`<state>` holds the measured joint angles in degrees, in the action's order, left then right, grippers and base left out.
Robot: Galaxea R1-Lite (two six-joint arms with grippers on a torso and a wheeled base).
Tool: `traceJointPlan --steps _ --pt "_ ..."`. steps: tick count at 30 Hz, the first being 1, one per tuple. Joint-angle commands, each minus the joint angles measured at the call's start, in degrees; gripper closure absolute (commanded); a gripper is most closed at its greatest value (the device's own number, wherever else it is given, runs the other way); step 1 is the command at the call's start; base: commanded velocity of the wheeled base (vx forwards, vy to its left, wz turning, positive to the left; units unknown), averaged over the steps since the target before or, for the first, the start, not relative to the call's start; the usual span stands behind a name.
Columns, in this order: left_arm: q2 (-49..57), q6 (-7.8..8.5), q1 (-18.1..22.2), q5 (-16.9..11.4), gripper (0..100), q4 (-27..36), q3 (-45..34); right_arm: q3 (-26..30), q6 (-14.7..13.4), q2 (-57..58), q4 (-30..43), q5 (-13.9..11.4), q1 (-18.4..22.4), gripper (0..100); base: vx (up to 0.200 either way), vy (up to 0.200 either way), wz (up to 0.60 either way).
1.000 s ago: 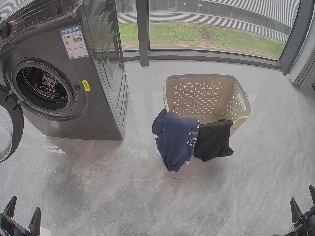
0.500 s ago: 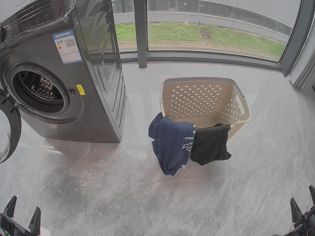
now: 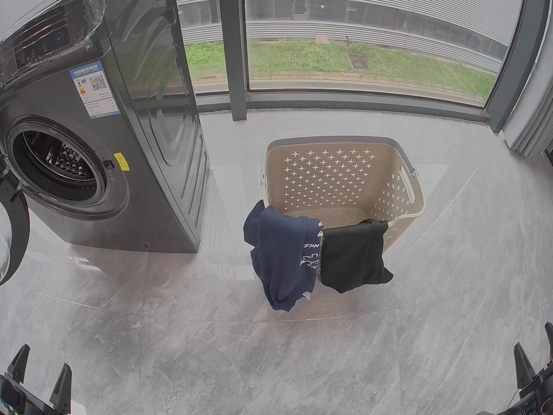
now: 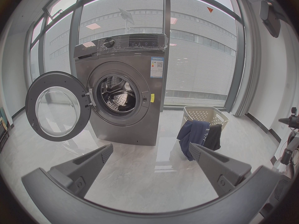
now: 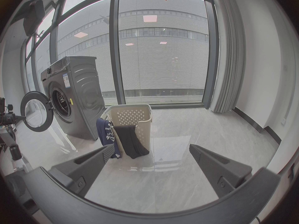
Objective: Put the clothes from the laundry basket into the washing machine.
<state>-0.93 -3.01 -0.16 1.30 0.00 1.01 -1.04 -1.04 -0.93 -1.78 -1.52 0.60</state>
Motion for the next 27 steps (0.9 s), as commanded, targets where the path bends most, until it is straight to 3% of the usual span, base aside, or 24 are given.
traceJointPlan --steps 1,4,7,13,14,22,27 --pt "0.8 -0.07 0.0 0.0 0 0.0 -0.9 -8.6 -3.6 -3.6 -7.9 -0.1 -0.2 0 0.0 0.0 0.0" --pt "0.8 0.02 0.0 0.2 0 0.0 -0.9 -10.0 -3.7 -9.0 -6.1 -0.6 -0.7 0 0.0 0.0 0.0" --pt "0.8 -0.07 0.0 0.1 0 0.0 -0.9 -8.6 -3.8 -19.2 -5.3 -2.9 -3.6 0 0.0 0.0 0.0" --pt "0.8 -0.07 0.0 0.2 0 0.0 -0.9 -9.6 -3.4 -32.9 -9.9 -3.0 -6.0 0 0.0 0.0 0.0" --pt "0.8 -0.07 0.0 0.2 0 0.0 -0.9 -9.5 -3.4 -36.8 -13.3 -3.0 -7.4 0 0.0 0.0 0.0" --pt "0.8 -0.07 0.0 0.2 0 0.0 -0.9 -9.5 -3.5 -43.1 -15.6 -3.1 -10.8 0 0.0 -0.125 0.0" --pt "0.8 -0.07 0.0 0.2 0 0.0 -0.9 -12.1 -7.2 -55.5 -18.3 -3.0 -13.3 0 0.0 0.0 0.0"
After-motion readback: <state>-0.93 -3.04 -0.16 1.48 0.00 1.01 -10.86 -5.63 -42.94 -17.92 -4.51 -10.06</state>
